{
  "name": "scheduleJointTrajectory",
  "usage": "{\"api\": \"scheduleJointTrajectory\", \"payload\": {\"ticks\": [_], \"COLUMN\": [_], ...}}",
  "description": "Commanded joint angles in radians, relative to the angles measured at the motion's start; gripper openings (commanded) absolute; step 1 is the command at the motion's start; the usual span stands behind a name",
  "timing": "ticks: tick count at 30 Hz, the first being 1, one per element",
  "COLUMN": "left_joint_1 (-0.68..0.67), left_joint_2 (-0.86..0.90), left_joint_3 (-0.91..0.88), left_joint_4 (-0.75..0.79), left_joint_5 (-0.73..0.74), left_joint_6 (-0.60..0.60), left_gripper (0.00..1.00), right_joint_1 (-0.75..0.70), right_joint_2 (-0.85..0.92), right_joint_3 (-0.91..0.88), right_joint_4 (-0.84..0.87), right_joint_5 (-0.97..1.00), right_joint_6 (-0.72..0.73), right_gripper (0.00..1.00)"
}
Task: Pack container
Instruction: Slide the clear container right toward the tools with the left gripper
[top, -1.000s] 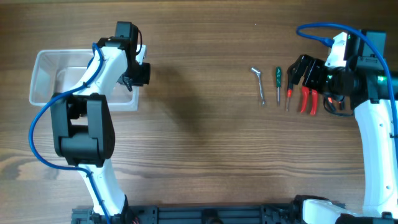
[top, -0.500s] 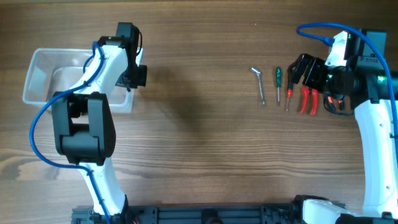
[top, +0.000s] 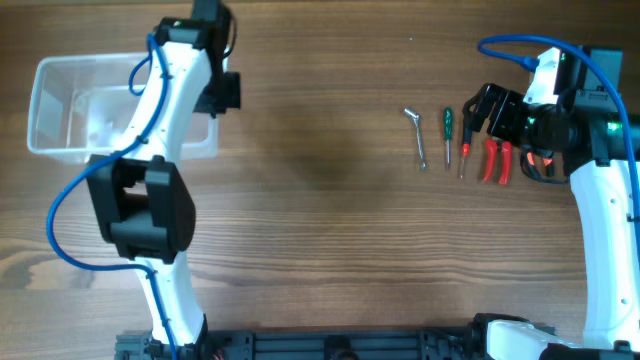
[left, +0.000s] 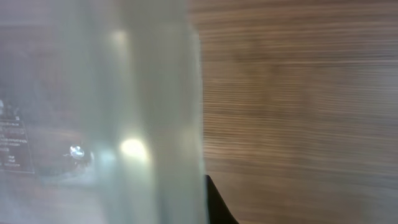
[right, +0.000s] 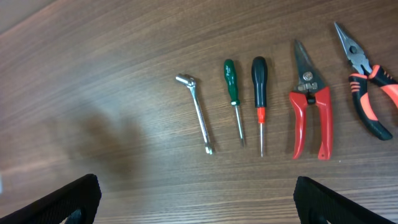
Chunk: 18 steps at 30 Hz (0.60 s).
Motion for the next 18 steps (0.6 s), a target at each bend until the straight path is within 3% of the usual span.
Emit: {"api": "scheduleJointTrajectory", "payload": {"ticks": [1,9,13,18], "left_joint_1": [-0.1,-0.329,-0.439,-0.51], "left_joint_2": [-0.015,-0.015,-0.007,0.013], "left_joint_3": [0.119,0.209,0.209,0.209], "left_joint_4": [-0.048,-0.028,0.008,0.08], "left_joint_5": [-0.079,-0.084,-0.156,-0.157], "left_joint_6": [-0.085,-0.273,-0.391,-0.485], "left_gripper": [0.04,0.04,0.04,0.04], "right_joint_1": [0.005,0.005,0.005,0.005], "right_joint_2": [0.006,0.006,0.006,0.006], "right_joint_3": [0.02,0.02,0.02,0.02], "right_joint_4": [0.008,0.01,0.01,0.006], "right_joint_5": [0.021,0.02,0.02,0.02], "right_joint_6": [0.011,0.012,0.012,0.017], "right_gripper": [1.0,1.0,1.0,1.0]}}
